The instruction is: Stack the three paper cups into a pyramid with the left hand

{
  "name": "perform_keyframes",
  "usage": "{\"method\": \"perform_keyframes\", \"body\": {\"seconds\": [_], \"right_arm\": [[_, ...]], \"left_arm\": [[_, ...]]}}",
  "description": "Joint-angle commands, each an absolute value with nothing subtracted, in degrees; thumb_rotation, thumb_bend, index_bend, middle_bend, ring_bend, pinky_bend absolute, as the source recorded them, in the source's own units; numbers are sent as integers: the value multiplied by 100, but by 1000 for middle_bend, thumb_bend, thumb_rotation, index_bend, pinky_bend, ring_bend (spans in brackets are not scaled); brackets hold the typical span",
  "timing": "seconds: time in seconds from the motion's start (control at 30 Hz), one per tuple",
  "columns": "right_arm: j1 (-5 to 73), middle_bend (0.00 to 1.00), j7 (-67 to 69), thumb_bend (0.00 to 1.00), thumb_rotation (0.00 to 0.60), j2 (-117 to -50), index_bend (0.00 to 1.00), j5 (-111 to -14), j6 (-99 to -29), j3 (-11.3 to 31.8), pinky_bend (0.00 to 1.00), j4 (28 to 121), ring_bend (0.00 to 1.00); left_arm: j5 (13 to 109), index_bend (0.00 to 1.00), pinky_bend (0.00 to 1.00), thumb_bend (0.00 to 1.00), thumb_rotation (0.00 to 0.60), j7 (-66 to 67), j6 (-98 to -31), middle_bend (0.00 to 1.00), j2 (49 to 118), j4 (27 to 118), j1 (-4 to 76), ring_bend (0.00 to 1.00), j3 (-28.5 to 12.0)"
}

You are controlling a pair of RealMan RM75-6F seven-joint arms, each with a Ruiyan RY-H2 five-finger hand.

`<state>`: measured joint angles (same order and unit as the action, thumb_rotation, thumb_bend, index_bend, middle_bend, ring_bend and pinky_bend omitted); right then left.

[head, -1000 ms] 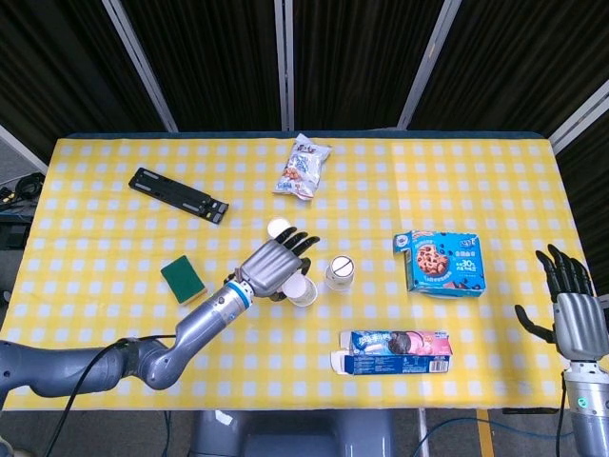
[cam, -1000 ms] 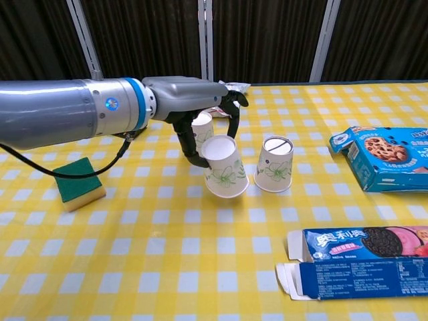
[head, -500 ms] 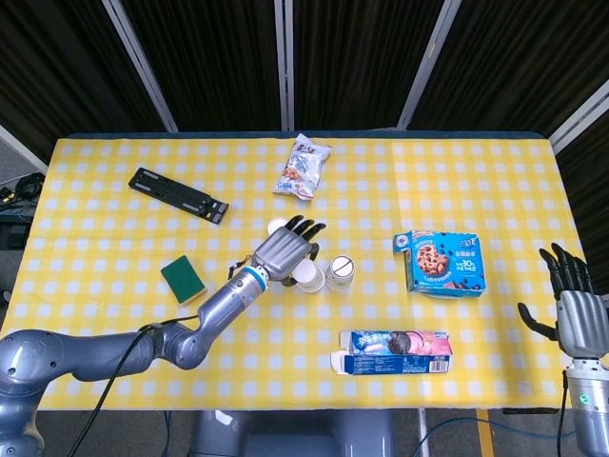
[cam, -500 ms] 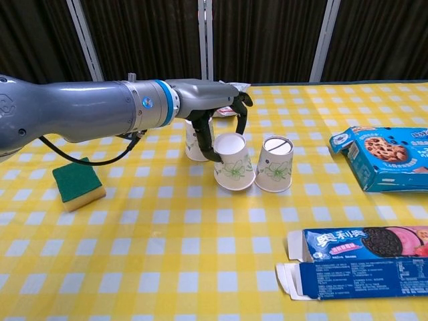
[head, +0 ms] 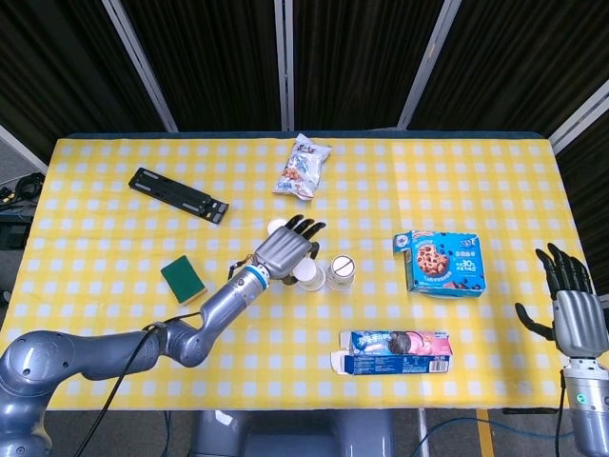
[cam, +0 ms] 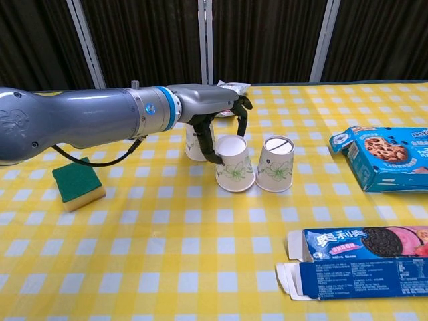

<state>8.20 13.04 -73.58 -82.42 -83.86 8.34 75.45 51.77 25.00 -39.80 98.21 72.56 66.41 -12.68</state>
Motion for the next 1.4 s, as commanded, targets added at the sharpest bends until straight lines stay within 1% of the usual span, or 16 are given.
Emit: {"method": "perform_keyframes", "body": {"seconds": [0.03, 0.13, 0.2, 0.4, 0.5, 0.57, 0.73, 0.93, 1.17, 1.4], "right_arm": [[818, 0, 1294, 199, 600, -7358, 16, -8239, -8389, 834, 0, 7545, 0], [816, 0, 1273, 198, 600, -7357, 16, -8240, -8384, 828, 0, 7555, 0], [817, 0, 1264, 199, 600, -7356, 16, -8254, -8381, 817, 0, 7567, 0], [807, 0, 1271, 198, 600, -7341, 16, -8298, -8424, 805, 0, 7601, 0], [802, 0, 1277, 199, 600, -7326, 16, -8327, -8451, 799, 0, 7631, 0], [798, 0, 1293, 198, 600, -7315, 16, -8338, -8461, 797, 0, 7651, 0], [799, 0, 1290, 198, 600, -7300, 16, -8359, -8469, 789, 0, 7677, 0], [796, 0, 1294, 198, 600, -7291, 16, -8392, -8508, 789, 0, 7699, 0], [792, 0, 1332, 198, 600, -7272, 16, -8322, -8457, 805, 0, 7682, 0], [790, 0, 1365, 199, 600, -7262, 16, -8317, -8448, 805, 0, 7677, 0]], "left_arm": [[5185, 209, 0, 231, 600, 2458, -3984, 0, 9784, 7290, 6623, 0, -1253], [5295, 52, 0, 231, 600, 2362, -4064, 0, 9702, 7359, 6555, 0, -1233], [5395, 27, 0, 231, 600, 2281, -4139, 0, 9608, 7446, 6488, 0, -1220], [5564, 33, 0, 231, 600, 2206, -4395, 0, 9292, 7655, 6314, 0, -1200], [5588, 74, 0, 232, 600, 2273, -4541, 0, 8962, 7821, 6203, 0, -1176], [5535, 94, 0, 231, 600, 2373, -4556, 0, 8724, 7969, 6155, 0, -1139], [5271, 96, 0, 231, 600, 2540, -4471, 0, 8508, 7959, 6154, 0, -1098], [4952, 97, 0, 233, 600, 2592, -4188, 0, 8561, 7689, 6274, 0, -1070], [4585, 90, 0, 238, 600, 2674, -3897, 0, 8812, 7260, 6493, 0, -1061], [4338, 125, 0, 242, 600, 2743, -3685, 0, 9070, 6877, 6711, 0, -1052]]}}
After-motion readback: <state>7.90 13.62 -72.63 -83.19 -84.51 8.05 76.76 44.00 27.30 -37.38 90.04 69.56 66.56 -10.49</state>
